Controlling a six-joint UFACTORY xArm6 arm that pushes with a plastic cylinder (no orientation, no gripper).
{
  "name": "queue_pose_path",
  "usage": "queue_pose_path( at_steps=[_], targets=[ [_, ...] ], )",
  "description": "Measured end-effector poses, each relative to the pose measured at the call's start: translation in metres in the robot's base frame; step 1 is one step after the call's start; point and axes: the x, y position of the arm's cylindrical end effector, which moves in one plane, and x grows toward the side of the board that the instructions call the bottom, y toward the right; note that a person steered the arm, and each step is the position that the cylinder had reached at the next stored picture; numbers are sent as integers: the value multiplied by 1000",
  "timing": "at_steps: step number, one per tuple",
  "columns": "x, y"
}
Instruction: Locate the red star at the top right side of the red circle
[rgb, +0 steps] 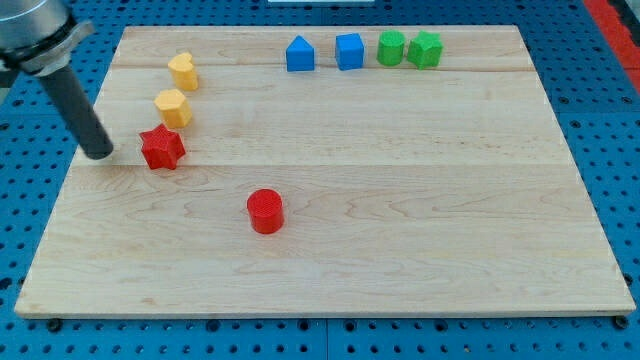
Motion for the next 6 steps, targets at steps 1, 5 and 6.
queue_pose_path(
  at_steps=[1,5,6],
  targets=[
    [-8,40],
    [26,170],
    [14,201]
  ],
)
